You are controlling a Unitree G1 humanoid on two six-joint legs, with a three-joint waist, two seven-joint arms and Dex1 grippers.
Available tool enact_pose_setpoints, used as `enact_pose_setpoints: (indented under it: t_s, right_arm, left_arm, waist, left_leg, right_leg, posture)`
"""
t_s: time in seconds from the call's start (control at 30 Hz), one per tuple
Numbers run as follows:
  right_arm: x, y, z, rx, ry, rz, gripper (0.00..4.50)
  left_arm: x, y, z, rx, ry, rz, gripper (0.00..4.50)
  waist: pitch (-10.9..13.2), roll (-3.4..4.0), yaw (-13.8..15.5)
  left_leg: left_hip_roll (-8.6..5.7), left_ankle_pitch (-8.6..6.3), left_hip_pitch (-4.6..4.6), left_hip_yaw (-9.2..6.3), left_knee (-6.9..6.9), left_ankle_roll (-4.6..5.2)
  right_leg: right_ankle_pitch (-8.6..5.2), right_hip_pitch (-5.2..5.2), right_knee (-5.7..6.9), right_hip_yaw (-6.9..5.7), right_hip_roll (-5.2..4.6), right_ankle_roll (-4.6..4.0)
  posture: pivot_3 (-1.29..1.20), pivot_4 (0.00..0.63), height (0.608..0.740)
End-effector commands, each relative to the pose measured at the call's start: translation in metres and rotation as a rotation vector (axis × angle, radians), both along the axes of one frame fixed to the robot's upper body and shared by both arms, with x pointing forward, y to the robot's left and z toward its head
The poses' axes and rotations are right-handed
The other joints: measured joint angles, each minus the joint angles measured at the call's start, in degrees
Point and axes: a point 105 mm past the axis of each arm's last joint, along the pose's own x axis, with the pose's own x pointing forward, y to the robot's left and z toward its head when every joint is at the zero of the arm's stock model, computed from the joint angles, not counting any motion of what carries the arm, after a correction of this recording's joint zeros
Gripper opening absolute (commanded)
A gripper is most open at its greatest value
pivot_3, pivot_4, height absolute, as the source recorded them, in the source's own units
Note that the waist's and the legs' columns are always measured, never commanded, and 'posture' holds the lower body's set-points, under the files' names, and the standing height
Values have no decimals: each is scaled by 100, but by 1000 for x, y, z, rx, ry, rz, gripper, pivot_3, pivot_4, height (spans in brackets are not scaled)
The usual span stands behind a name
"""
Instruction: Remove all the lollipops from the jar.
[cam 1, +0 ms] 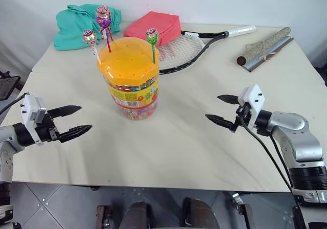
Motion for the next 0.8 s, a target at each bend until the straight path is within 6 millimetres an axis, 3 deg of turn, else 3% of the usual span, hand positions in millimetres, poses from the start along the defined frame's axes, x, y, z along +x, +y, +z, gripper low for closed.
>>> enact_pose_setpoints:
  t_s: [0.03, 0.33, 0.5, 0.67, 0.8]
  right_arm:
    - [1, 3, 12, -1, -54, 17, 4463]
    - [0, 6, 29, 39, -74, 47, 4463]
    - [-14, 17, 61, 157, -107, 144, 4463]
    - [-35, 28, 81, 191, -124, 307, 4463]
    - [-39, 32, 91, 214, -138, 361, 4463]
  left_arm:
    - [-5, 2, 12, 6, -38, 4, 4500]
    - [-15, 7, 41, -38, -24, 92, 4500]
    - [-26, 6, 74, -53, -122, 57, 4500]
    - [-27, -8, 100, -43, -191, -16, 4500]
    - [-17, -23, 113, -53, -264, -71, 4500]
  waist:
    - [0, 0, -2]
    - [0, -1, -6]
    - [0, 0, 7]
    - [-1, -2, 22]
    - [-1, -2, 13]
  left_leg:
    - [0, 0, 0, 0, 0, 0]
    - [2, 0, 1, -16, 2, 0]
    - [3, 0, 1, -24, 3, 0]
    - [1, 0, 1, -24, 4, 0]
    - [-2, 0, 2, -22, 7, 0]
  right_leg:
    - [0, 0, 0, 0, 0, 0]
    - [0, -1, 4, 5, 0, 0]
    - [0, -1, 7, 7, 0, -1]
    - [0, 0, 9, 8, -1, -1]
    - [0, 0, 15, 9, -2, -1]
  posture:
    - [0, 150, 740]
    - [0, 150, 740]
    - [0, 150, 740]
    - [0, 150, 740]
    - [0, 150, 740]
